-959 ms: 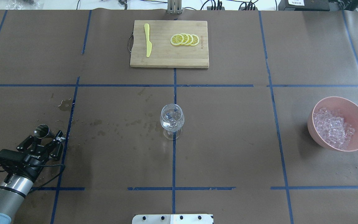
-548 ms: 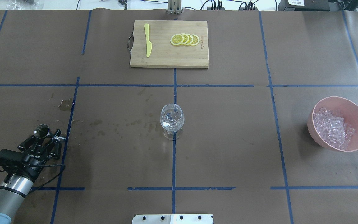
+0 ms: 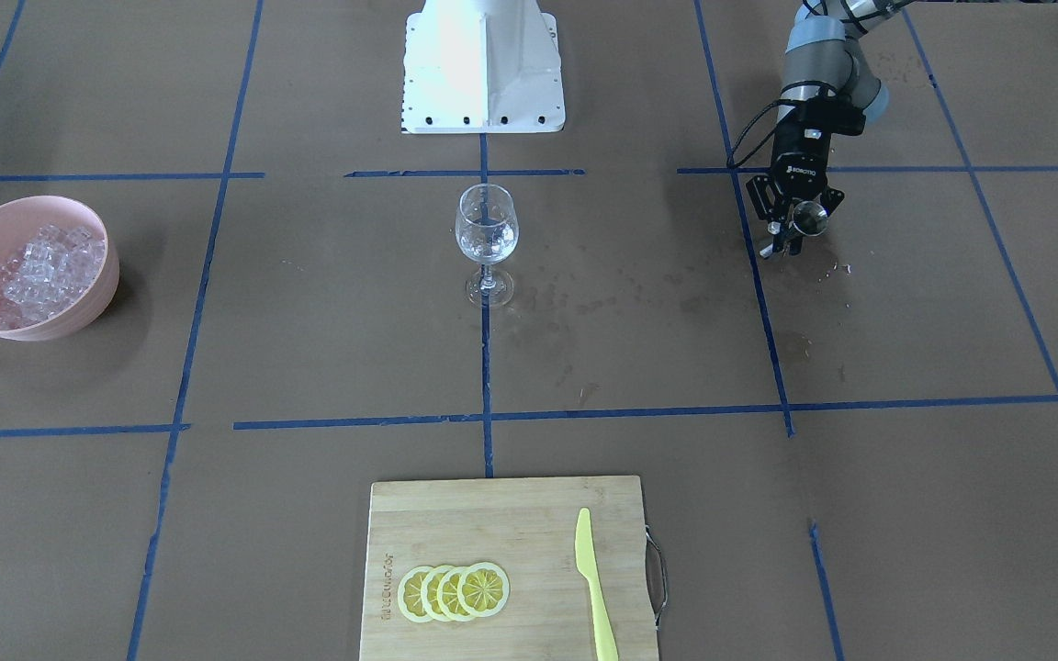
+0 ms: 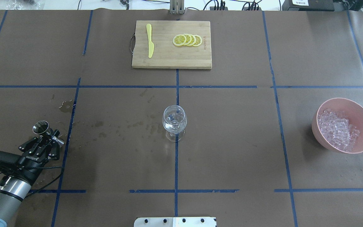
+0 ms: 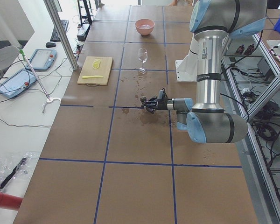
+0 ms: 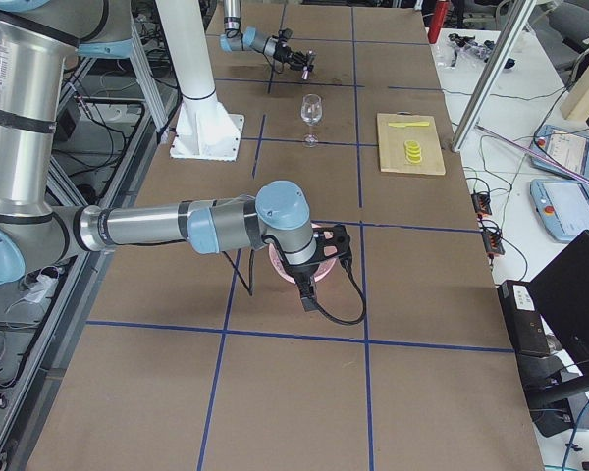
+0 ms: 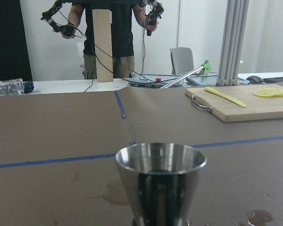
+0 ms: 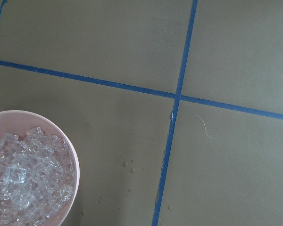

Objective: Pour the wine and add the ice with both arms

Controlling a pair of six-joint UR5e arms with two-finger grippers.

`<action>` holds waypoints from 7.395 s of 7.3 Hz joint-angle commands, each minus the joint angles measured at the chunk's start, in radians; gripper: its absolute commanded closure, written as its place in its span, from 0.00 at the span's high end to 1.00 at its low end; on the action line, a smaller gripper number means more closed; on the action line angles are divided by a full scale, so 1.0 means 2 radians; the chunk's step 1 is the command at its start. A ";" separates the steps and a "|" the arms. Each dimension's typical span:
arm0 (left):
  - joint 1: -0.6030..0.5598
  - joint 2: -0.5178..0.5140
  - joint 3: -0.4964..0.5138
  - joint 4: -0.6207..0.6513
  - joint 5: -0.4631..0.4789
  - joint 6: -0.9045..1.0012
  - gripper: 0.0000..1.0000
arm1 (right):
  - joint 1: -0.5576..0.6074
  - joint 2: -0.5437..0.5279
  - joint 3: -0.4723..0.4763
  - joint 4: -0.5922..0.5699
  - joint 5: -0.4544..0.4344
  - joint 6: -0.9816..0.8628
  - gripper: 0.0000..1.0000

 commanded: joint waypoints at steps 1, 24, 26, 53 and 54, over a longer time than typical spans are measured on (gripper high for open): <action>0.001 0.000 -0.001 -0.038 -0.002 0.056 0.00 | 0.000 0.000 0.001 0.000 0.000 0.002 1.00; -0.006 -0.294 -0.049 0.150 0.051 0.580 0.00 | 0.011 -0.004 -0.003 0.000 -0.002 0.004 1.00; -0.009 -0.301 -0.050 0.174 0.039 0.580 0.00 | 0.012 -0.008 -0.003 0.000 -0.001 0.004 1.00; -0.028 -0.301 -0.070 0.234 0.027 0.836 0.00 | 0.029 -0.022 0.000 0.000 0.001 0.003 1.00; -0.028 -0.301 -0.071 0.234 0.029 0.860 0.00 | 0.028 -0.022 -0.001 0.000 0.001 0.003 1.00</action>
